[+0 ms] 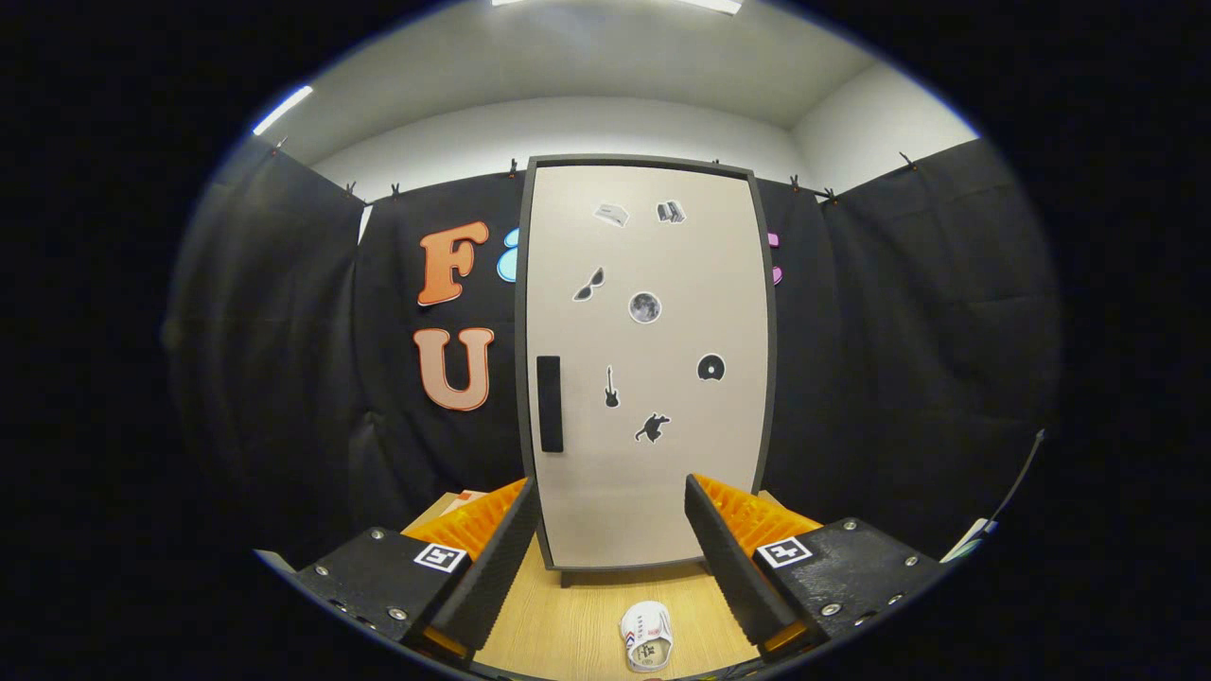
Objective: Open the shoe cabinet door, grab the shoes and put them into the shoe cabinet, then close the shoe cabinet door.
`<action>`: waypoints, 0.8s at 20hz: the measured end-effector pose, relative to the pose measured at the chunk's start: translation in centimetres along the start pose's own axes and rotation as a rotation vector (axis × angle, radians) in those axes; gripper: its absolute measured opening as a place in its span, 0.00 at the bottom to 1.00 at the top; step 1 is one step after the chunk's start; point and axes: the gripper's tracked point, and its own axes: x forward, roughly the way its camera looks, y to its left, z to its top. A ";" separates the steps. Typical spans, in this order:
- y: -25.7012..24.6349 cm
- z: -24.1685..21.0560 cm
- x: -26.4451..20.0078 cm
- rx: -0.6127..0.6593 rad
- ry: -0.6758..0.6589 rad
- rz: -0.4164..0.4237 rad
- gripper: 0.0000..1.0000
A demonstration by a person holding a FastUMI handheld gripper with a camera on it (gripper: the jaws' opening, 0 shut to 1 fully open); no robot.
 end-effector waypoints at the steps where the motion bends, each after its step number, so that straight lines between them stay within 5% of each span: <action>1: 0.3 0.0 0.4 -0.001 -0.001 0.003 0.96; 16: 6.1 1.1 11.6 -0.022 -0.039 0.077 0.96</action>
